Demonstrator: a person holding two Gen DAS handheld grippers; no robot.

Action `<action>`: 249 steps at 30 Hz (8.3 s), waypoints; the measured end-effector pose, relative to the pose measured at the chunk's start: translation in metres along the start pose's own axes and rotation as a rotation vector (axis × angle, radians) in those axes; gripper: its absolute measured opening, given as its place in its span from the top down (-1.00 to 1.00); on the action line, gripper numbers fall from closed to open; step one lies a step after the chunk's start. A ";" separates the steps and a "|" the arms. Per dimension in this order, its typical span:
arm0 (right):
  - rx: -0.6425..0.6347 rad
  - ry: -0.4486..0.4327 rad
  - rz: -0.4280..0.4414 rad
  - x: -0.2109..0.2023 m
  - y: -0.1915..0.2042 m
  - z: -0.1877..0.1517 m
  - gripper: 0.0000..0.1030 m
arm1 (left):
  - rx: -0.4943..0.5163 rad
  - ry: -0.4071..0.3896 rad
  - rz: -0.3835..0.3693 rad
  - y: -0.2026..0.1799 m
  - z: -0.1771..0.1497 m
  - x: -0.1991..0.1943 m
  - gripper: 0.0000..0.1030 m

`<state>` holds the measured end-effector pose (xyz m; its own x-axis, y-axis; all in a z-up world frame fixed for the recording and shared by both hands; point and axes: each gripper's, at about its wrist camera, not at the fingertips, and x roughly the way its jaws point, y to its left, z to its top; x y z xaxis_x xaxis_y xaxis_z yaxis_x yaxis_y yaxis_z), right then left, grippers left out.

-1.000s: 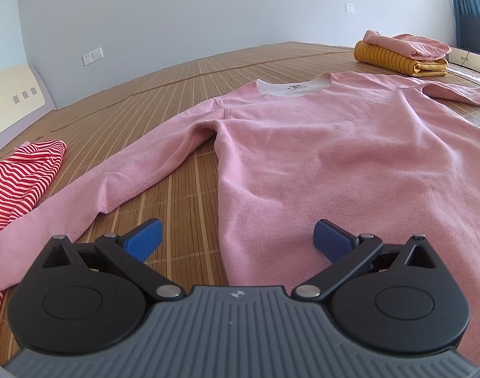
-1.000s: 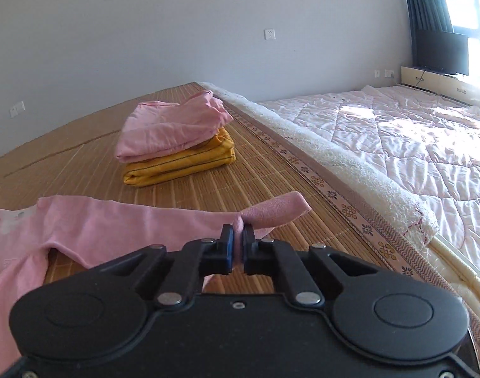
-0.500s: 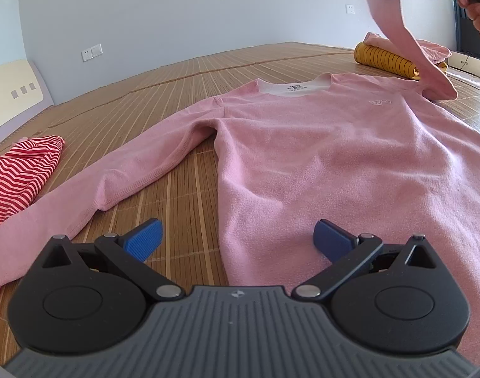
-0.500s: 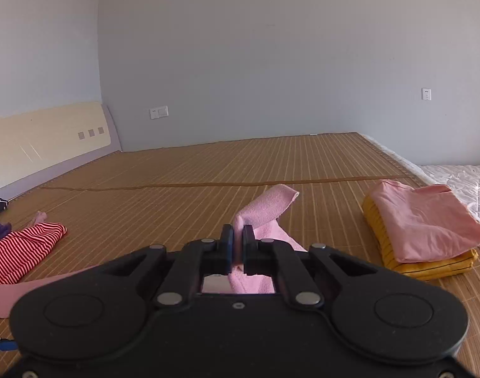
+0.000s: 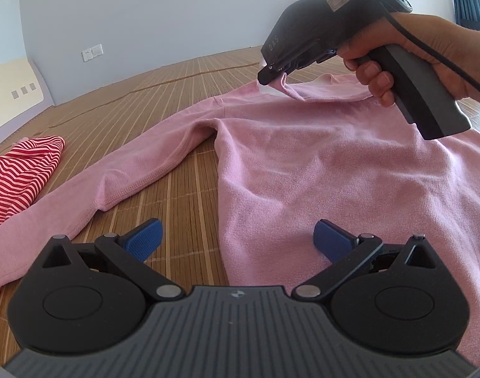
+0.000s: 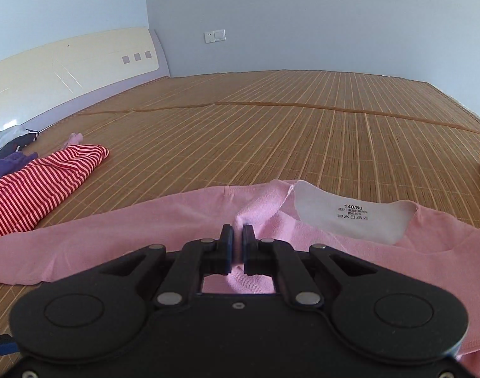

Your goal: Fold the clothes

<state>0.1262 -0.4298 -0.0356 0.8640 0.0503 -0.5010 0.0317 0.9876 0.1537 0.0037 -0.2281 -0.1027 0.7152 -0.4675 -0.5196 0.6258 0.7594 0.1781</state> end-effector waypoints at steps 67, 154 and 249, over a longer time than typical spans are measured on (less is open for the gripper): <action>0.279 -0.025 -0.157 -0.101 -0.220 -0.054 -0.22 | -0.105 0.040 0.121 -0.024 0.127 0.159 -1.00; 0.050 0.079 -0.079 -0.160 -0.092 -0.088 -0.32 | -0.137 -0.037 -0.153 0.027 0.123 0.158 0.80; 0.100 -0.030 -0.057 -0.132 -0.117 -0.071 -0.24 | -0.517 0.121 0.207 0.201 0.027 -0.017 -0.56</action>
<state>-0.0274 -0.5419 -0.0477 0.8740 -0.0120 -0.4857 0.1304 0.9688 0.2108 0.1255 -0.0801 -0.0357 0.7467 -0.2535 -0.6149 0.2211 0.9665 -0.1300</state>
